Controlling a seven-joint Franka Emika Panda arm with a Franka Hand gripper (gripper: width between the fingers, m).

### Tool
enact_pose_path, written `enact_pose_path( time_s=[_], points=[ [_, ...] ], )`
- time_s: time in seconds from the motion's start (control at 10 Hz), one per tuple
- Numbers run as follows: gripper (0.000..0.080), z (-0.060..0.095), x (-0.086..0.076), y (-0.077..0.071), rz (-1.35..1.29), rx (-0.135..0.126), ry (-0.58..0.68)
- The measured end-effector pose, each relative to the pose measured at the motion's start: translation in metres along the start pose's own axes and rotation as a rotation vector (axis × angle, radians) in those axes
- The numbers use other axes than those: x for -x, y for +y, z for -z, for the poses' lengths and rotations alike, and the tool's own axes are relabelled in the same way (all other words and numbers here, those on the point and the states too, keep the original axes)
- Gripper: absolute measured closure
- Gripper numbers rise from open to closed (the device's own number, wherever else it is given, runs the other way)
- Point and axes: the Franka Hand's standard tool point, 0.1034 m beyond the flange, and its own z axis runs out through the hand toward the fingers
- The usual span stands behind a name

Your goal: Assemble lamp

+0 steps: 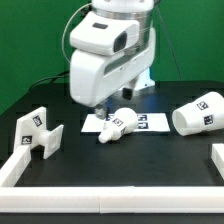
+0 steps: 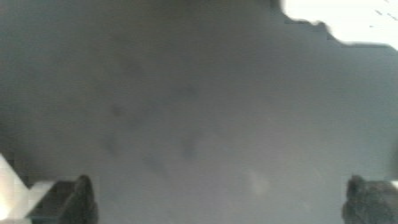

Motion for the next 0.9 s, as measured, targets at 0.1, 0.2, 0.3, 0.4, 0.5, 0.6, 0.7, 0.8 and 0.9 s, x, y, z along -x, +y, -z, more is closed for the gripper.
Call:
enact_pose_path(
  time_s=[0.1, 0.2, 0.3, 0.4, 0.5, 0.6, 0.7, 0.8, 0.9],
  points=[
    [0.01, -0.007, 0.013, 0.005, -0.001, 0.032, -0.002],
    [0.01, -0.012, 0.026, 0.008, 0.009, 0.033, 0.001],
    [0.01, -0.012, 0.024, 0.008, 0.009, 0.033, 0.001],
    [0.01, -0.011, 0.023, 0.007, 0.012, 0.034, 0.002],
    [0.01, -0.012, 0.023, 0.007, 0.011, 0.033, 0.001],
    [0.01, -0.012, 0.023, 0.007, 0.011, 0.033, 0.001],
    [0.01, -0.012, 0.023, 0.007, 0.011, 0.033, 0.001],
    [0.01, -0.012, 0.024, 0.007, 0.01, 0.033, 0.001],
    [0.01, -0.017, 0.033, 0.008, 0.021, 0.056, -0.007]
  ],
)
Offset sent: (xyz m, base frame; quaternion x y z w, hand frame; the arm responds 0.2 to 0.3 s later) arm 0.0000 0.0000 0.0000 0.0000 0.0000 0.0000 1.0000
